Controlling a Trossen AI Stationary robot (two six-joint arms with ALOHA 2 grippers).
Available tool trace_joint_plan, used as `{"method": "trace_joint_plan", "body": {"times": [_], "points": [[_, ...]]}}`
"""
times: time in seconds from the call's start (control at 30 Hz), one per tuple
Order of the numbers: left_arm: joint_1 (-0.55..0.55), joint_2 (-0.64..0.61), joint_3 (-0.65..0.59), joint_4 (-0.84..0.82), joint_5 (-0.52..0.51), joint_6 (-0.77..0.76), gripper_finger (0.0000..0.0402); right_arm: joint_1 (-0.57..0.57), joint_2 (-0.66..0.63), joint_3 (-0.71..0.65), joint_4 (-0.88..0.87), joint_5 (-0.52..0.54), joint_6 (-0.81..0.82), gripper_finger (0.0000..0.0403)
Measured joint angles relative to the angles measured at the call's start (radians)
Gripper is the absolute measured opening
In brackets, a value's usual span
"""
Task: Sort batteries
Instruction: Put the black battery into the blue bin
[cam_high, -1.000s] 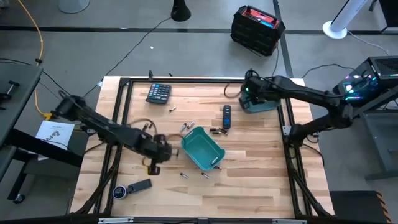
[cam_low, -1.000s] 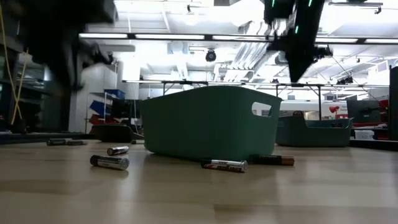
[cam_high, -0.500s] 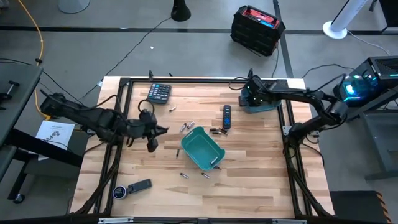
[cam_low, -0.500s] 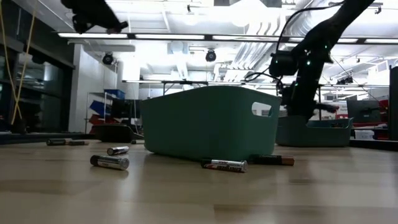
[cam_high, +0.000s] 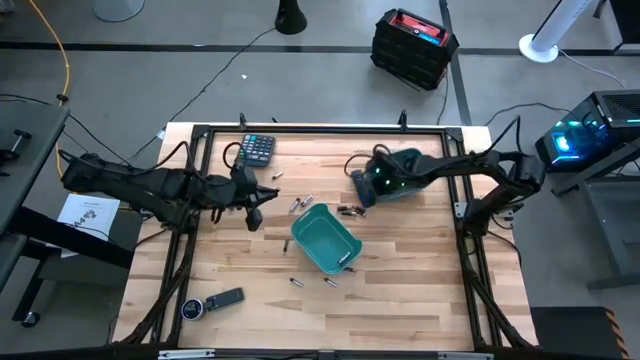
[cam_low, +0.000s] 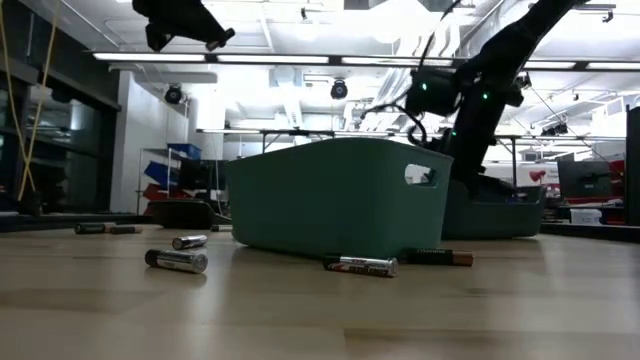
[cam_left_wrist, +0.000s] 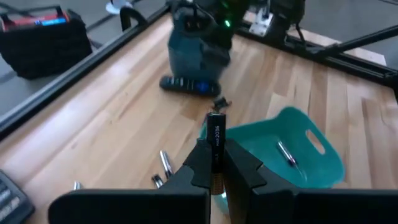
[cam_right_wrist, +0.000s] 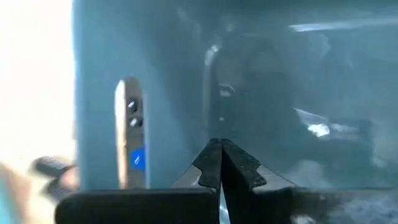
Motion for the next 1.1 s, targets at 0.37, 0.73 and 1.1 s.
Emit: {"method": "trace_joint_plan", "body": {"times": [0.37,0.73,1.1], "points": [[0.099,0.054,0.0,0.161,0.077,0.162,0.0005,0.227,0.0,0.002,0.334,0.107,0.28,0.0],[0.199,0.285,0.0,0.462,0.251,0.273,0.0005,0.278,-0.164,0.062,0.314,0.197,0.205,0.0],[0.288,0.643,0.218,0.654,0.419,0.324,0.0006,0.267,-0.558,0.367,-0.305,0.551,0.011,0.0]]}}
